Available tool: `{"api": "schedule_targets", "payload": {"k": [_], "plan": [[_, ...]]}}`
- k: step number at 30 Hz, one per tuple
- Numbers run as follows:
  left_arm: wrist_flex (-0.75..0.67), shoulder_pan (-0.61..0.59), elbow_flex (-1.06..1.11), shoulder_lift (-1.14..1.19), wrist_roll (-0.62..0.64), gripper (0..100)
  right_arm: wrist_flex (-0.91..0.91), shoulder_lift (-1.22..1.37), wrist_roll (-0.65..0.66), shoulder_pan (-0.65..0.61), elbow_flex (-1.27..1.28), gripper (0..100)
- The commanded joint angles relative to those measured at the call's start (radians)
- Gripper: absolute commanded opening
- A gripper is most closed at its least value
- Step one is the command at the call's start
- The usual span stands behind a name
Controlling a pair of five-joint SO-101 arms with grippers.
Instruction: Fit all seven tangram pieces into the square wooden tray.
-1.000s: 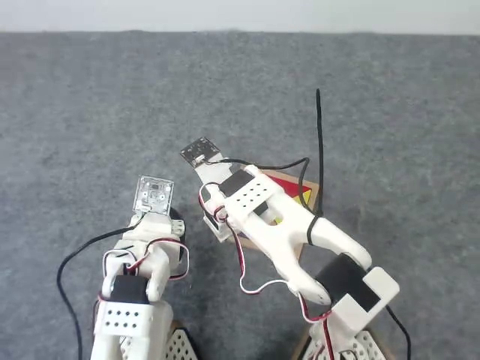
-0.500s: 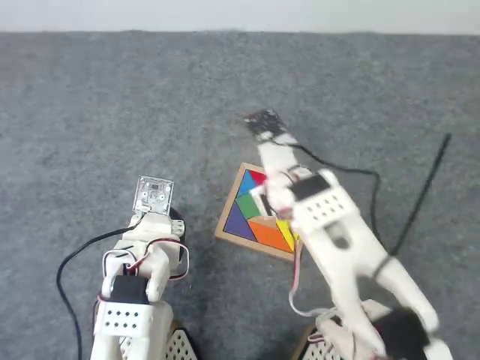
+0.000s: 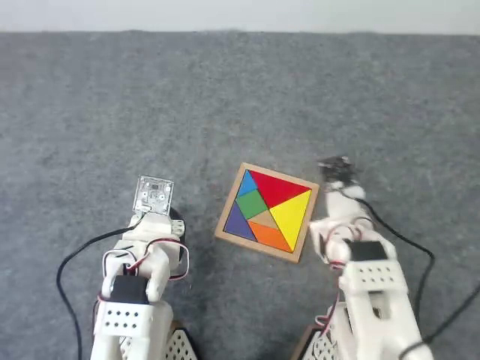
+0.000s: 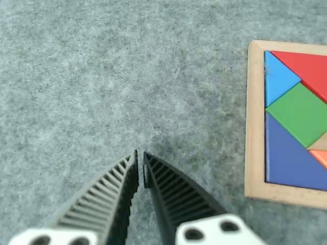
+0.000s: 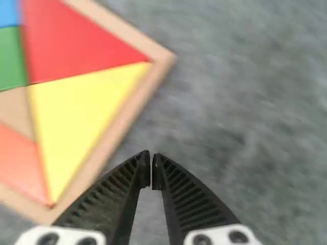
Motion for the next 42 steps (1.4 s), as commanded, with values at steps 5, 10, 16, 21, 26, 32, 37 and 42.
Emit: {"api": "schedule_targets", "payload": {"k": [5,10,16,21,26,32,37,42], "plan": [[0.002,-0.005,-0.008,-0.012,0.005,1,-0.154,-0.306,0.012,0.113,0.19,0.9],[0.002,-0.005,-0.008,-0.012,0.005,1,-0.154,-0.492,0.012,0.113,0.275,0.9],[0.002,-0.005,-0.008,-0.012,0.006,1,-0.036,-0.685,0.012,0.113,0.311,0.9],[0.002,-0.005,-0.008,-0.012,0.006,1,0.11,-0.826,0.012,0.111,0.31,0.9],[0.002,-0.005,-0.008,-0.012,0.006,1,0.232,-0.917,0.014,0.042,0.305,0.9],[0.002,-0.005,-0.008,-0.012,0.005,1,0.246,-0.911,0.089,-0.004,0.305,0.9],[0.002,-0.005,-0.008,-0.012,0.005,1,0.246,-0.911,0.091,-0.005,0.305,0.9],[0.002,-0.005,-0.008,-0.012,0.005,1,0.246,-0.911,0.094,-0.005,0.305,0.9]]}}
